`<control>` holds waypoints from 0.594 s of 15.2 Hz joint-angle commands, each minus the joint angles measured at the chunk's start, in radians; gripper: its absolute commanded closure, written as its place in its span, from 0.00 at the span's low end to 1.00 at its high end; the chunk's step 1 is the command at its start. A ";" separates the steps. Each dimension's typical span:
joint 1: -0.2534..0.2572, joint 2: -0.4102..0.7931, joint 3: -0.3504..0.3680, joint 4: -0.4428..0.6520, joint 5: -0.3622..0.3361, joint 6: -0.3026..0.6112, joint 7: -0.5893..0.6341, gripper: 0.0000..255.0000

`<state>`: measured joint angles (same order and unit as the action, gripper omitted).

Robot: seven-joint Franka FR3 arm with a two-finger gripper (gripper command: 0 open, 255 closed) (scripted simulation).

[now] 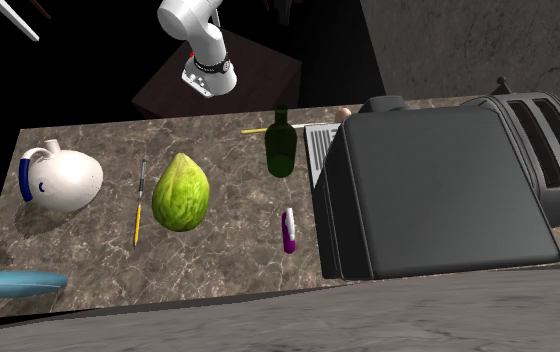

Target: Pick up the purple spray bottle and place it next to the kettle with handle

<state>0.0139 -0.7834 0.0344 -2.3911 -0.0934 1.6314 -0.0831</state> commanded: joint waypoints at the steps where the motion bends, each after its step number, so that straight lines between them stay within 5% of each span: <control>1: 0.000 0.000 0.000 0.000 0.000 0.000 0.000 0.00; 9: -0.097 0.224 -0.055 0.055 -0.088 0.176 0.052 0.00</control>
<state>-0.0723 -0.5849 -0.0160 -2.3371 -0.1717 1.7816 -0.0426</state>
